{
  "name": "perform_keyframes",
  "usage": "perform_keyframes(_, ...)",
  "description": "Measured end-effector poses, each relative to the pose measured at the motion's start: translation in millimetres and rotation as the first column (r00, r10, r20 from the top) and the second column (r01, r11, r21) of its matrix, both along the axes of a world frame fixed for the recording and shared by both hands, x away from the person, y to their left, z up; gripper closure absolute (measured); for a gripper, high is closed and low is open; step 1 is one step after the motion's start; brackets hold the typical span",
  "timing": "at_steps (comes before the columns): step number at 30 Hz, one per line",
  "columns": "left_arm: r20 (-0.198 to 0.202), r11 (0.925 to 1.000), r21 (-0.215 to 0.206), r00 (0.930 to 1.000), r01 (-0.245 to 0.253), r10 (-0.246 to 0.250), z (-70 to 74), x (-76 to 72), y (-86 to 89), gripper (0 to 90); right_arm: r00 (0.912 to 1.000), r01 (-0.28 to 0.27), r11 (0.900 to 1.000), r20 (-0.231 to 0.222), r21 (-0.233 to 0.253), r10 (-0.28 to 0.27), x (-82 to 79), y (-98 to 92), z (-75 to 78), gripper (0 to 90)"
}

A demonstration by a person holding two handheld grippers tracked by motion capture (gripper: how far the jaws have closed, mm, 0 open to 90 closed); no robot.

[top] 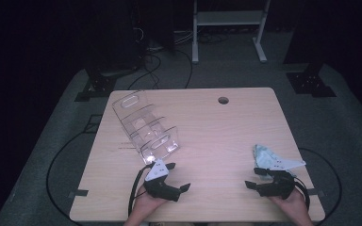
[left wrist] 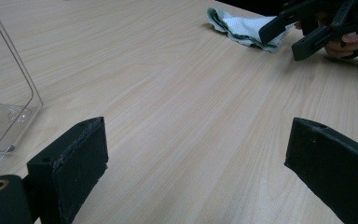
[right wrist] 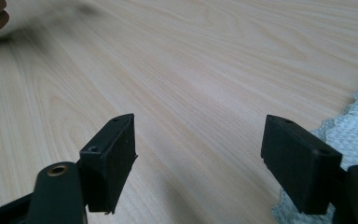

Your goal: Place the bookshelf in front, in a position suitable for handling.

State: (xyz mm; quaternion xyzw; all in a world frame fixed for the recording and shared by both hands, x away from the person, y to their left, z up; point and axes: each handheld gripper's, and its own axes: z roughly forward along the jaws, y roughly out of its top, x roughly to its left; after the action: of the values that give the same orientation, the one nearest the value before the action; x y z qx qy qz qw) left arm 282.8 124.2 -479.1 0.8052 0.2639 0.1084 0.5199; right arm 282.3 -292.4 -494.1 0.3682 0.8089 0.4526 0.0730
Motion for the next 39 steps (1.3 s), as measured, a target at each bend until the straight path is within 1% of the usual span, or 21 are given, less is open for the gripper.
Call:
perform_keyframes(6, 0.008, 1.0, 0.003, 1.0, -0.005, 0.005, 3.9, 0.0, 4.1, 5.3, 0.9999, -0.005, 1.0, -0.012, -0.006, 0.005, 1.4, 1.5, -1.7, 25.7)
perform_keyframes(7, 0.013, 0.9997, -0.02, 0.9998, -0.011, 0.011, 7.7, -1.0, 7.8, 5.3, 0.9998, -0.008, 1.0, -0.016, -0.012, 0.008, 1.0, 2.2, -2.1, 25.7)
perform_keyframes(9, 0.015, 0.9996, -0.027, 0.9998, -0.012, 0.012, 10.3, -1.9, 9.9, 5.3, 0.9998, -0.01, 1.0, -0.015, -0.012, 0.01, 0.7, 2.5, -2.2, 25.7)
perform_keyframes(10, 0.021, 0.9992, -0.038, 0.9997, -0.013, 0.014, 12.9, -3.2, 11.6, 5.3, 0.9998, -0.011, 1.0, -0.015, -0.016, 0.011, 0.5, 2.6, -2.4, 25.7)
perform_keyframes(11, 0.044, 0.9989, -0.044, 0.9989, -0.012, 0.014, 19.4, -5.6, 15.2, 5.3, 0.9998, -0.011, 1.0, -0.014, -0.018, 0.011, 0.7, 2.7, -2.5, 25.7)
perform_keyframes(14, 0.083, 0.9987, -0.049, 0.9964, -0.013, 0.017, 30.2, -9.9, 20.2, 5.3, 0.9999, -0.012, 1.0, -0.012, -0.025, 0.011, 0.8, 3.3, -1.5, 25.7)
perform_keyframes(15, 0.083, 0.9987, -0.049, 0.9964, -0.013, 0.017, 30.2, -9.9, 20.2, 5.3, 0.9999, -0.012, 1.0, -0.012, -0.025, 0.011, 0.8, 3.3, -1.5, 25.7)
perform_keyframes(18, 0.111, 0.9959, -0.088, 0.9933, -0.022, 0.032, 48.1, -13.5, 29.5, 5.3, 0.9999, -0.006, 1.0, -0.012, -0.023, 0.006, 1.2, 3.2, -0.5, 25.7)
perform_keyframes(20, 0.13, 0.9948, -0.099, 0.9909, -0.023, 0.036, 59.4, -15.0, 34.9, 5.3, 0.9999, -0.004, 1.0, -0.017, -0.02, 0.003, 1.9, 2.9, -1.1, 25.7)
perform_keyframes(21, 0.13, 0.9948, -0.099, 0.9909, -0.023, 0.036, 59.4, -15.0, 34.9, 5.3, 0.9998, -0.003, 1.0, -0.018, -0.021, 0.003, 2.1, 2.9, -1.3, 25.7)
perform_keyframes(22, 0.154, 0.9948, -0.1, 0.9875, -0.019, 0.035, 69.1, -16.6, 39.4, 5.3, 0.9998, -0.005, 1.0, -0.018, -0.023, 0.005, 2.7, 2.9, -1.5, 25.7)
perform_keyframes(23, 0.154, 0.9948, -0.1, 0.9875, -0.019, 0.035, 69.1, -16.6, 39.4, 5.3, 0.9998, -0.005, 1.0, -0.018, -0.023, 0.005, 2.7, 2.9, -1.5, 25.7)
perform_keyframes(25, 0.192, 0.9984, -0.053, 0.981, -0.021, 0.031, 86.3, -15.6, 47.8, 5.3, 0.9997, -0.006, 1.0, -0.025, -0.029, 0.005, 3.8, 3.9, -2.7, 25.7)
perform_keyframes(26, 0.196, 0.9987, -0.047, 0.9801, -0.021, 0.03, 90.8, -14.3, 50.4, 5.4, 0.9996, -0.007, 1.0, -0.028, -0.03, 0.006, 4.1, 4.3, -3.2, 25.7)
perform_keyframes(29, 0.201, 0.9995, -0.021, 0.9792, -0.024, 0.027, 102.2, -8.2, 57.7, 5.3, 0.9994, -0.01, 1.0, -0.033, -0.03, 0.009, 4.3, 5.5, -4.2, 25.7)
perform_keyframes(32, 0.201, 0.9995, -0.001, 0.9791, -0.032, 0.031, 107.1, -2.2, 62.4, 5.3, 0.9994, -0.014, 0.999, -0.033, -0.031, 0.013, 3.7, 6.1, -4.0, 25.7)
perform_keyframes(33, 0.192, 0.9991, -0.007, 0.9804, -0.041, 0.042, 110.1, 3.1, 67.6, 5.3, 0.9995, -0.016, 0.999, -0.029, -0.031, 0.016, 2.9, 6.0, -3.2, 25.7)
perform_keyframes(35, 0.19, 0.9989, -0.014, 0.9806, -0.046, 0.047, 110.7, 5.7, 70.3, 5.3, 0.9995, -0.015, 1.0, -0.029, -0.026, 0.014, 2.9, 5.9, -3.1, 25.7)
perform_keyframes(36, 0.176, 0.9978, -0.019, 0.9822, -0.063, 0.066, 110.4, 10.9, 76.1, 5.3, 0.9994, -0.015, 1.0, -0.032, -0.027, 0.014, 3.1, 6.0, -3.3, 25.7)
perform_keyframes(37, 0.176, 0.9978, -0.019, 0.9822, -0.063, 0.066, 110.4, 10.9, 76.1, 5.3, 0.9994, -0.015, 1.0, -0.033, -0.027, 0.014, 3.4, 6.0, -3.6, 25.7)
perform_keyframes(39, 0.154, 0.9953, -0.018, 0.9834, -0.095, 0.096, 107.3, 18.8, 85.9, 5.3, 0.9993, -0.016, 1.0, -0.033, -0.027, 0.015, 3.5, 5.9, -3.5, 25.7)
